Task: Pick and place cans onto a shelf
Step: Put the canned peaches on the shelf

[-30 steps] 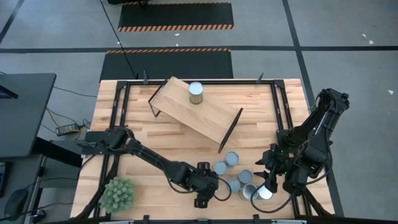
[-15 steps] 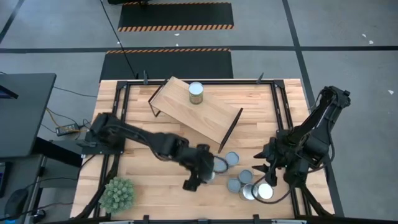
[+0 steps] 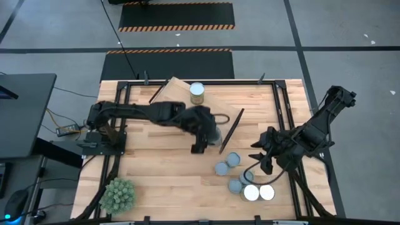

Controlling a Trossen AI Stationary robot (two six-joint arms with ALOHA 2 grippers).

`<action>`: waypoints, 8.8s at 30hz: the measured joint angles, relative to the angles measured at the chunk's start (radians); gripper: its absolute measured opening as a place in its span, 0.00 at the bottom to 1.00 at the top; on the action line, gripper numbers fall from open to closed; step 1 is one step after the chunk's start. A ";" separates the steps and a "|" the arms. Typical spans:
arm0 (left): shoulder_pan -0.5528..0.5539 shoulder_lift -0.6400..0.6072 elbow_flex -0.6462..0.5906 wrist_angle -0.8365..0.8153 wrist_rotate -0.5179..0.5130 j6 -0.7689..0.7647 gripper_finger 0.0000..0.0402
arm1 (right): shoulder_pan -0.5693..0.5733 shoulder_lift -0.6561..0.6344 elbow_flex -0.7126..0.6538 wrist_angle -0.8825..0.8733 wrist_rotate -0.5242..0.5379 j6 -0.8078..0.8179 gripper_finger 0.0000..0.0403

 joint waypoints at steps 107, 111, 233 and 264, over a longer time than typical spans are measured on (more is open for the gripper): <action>0.155 -0.010 0.000 -0.077 -0.274 0.439 0.98 | -0.208 -0.086 0.000 0.101 -0.076 -0.208 0.54; 0.159 -0.009 0.000 -0.077 -0.320 0.440 0.98 | -0.208 -0.086 0.000 0.101 -0.075 -0.209 0.54; 0.300 -0.224 -0.003 -0.122 -0.391 0.203 0.72 | -0.885 0.296 -0.013 0.556 -0.101 -0.728 0.86; 0.415 -0.094 -0.003 -0.310 -0.156 0.206 0.72 | -0.889 0.263 -0.013 0.569 -0.234 -0.740 0.86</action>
